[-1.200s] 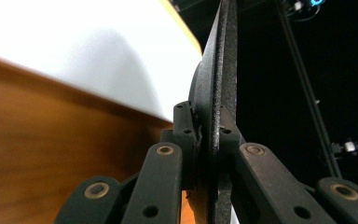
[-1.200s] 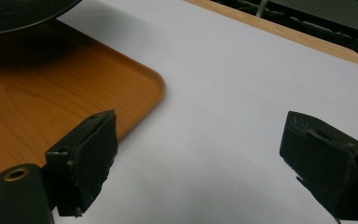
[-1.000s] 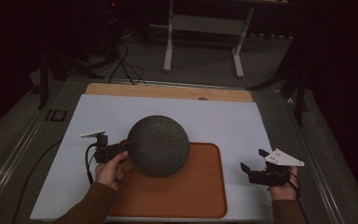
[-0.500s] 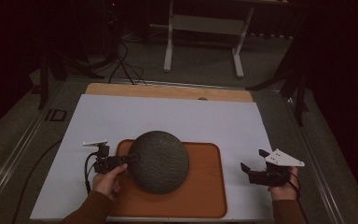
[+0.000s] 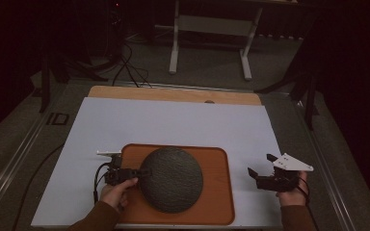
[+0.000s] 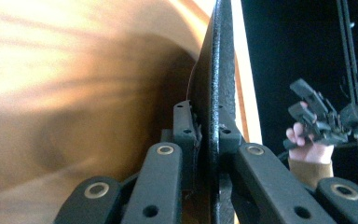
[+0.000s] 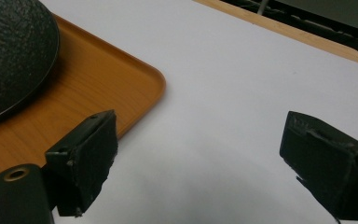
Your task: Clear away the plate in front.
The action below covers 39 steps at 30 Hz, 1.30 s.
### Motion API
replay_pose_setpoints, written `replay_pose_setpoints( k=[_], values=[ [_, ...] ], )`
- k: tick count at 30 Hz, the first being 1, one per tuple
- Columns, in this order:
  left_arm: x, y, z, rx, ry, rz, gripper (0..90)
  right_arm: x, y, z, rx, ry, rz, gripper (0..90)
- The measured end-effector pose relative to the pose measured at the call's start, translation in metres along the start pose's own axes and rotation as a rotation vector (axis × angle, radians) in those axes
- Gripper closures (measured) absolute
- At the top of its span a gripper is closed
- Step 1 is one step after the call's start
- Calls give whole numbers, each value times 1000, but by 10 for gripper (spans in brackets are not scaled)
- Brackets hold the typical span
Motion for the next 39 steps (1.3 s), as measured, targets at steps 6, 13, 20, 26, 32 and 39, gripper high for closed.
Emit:
replay_pose_setpoints(
  k=[6, 13, 20, 26, 32, 39],
  values=[
    [4, 1, -3, 94, 75, 84, 804, 2, 2, 0, -10, 8, 2, 111],
    [7, -2, -1, 265, 118, 226, 688, 2, 3, -1, -20, 16, 0, 111],
    [9, -2, 2, 386, 147, 328, 608, 3, 3, -1, -25, 24, 0, 111],
    [1, -4, 9, 564, 125, 542, 563, 4, 3, -2, -36, 32, -1, 111],
    [-10, -14, 23, 708, 24, 602, 512, 5, 4, -3, -44, 39, -3, 111],
    [-27, -26, 39, 822, -126, 627, 445, 5, 4, -3, -44, 40, -2, 110]
  ],
)
Point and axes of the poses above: each handheld gripper's, and its own axes: x roughly forward along the jaws, z roughly out of its top, y roughly to its left, the point moved 8 cm from there along x, roughly forward along the jaws, and after that the axes turned 3 degrees about x, right-handed, at the moved point
